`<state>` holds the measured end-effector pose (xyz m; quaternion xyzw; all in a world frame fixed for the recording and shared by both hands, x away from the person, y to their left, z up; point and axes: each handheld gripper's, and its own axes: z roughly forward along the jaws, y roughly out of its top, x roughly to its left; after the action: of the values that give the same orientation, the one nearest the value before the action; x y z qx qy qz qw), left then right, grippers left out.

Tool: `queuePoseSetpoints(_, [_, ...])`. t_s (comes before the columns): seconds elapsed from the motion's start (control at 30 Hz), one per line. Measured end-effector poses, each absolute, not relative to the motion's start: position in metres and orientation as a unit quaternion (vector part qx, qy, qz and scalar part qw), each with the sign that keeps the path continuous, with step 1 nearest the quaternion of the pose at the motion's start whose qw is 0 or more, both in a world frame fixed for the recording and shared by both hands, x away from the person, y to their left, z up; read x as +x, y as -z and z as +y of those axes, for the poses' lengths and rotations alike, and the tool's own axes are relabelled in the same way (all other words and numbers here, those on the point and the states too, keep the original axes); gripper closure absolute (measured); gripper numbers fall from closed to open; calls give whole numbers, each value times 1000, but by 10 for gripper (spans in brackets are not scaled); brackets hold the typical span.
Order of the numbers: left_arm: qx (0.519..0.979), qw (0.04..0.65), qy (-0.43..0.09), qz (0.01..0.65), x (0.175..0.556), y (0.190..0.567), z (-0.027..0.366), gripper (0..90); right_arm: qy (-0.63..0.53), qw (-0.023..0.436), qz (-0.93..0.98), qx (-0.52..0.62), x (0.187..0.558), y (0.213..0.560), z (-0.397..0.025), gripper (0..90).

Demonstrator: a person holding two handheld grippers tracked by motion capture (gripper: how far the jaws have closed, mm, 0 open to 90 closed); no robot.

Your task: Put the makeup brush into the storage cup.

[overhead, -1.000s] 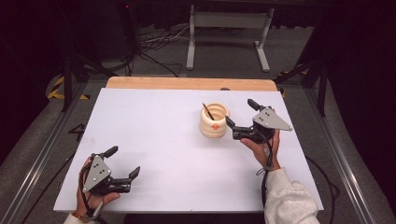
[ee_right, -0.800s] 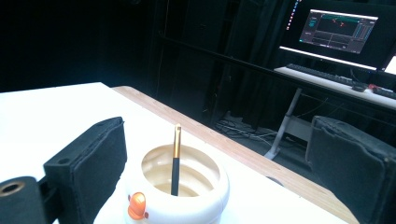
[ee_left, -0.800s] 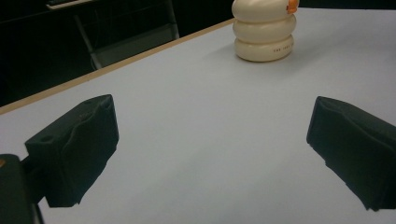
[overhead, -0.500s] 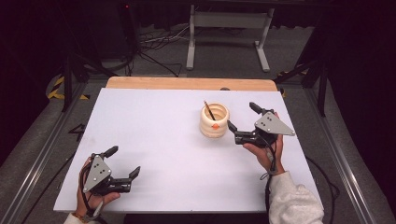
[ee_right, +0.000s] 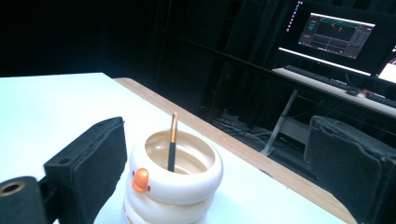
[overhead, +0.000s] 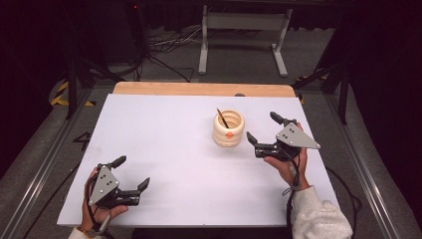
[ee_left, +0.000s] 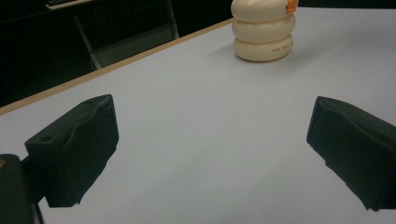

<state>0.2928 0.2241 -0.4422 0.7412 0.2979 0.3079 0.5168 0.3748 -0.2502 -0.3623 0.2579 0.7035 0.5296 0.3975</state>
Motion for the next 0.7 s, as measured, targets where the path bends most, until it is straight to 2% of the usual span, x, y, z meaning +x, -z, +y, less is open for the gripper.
queuePoseSetpoints(0.7, [742, 516, -308, 298, 293, 442, 223, 31, -530, 405, 701, 251, 359, 365, -267, 61])
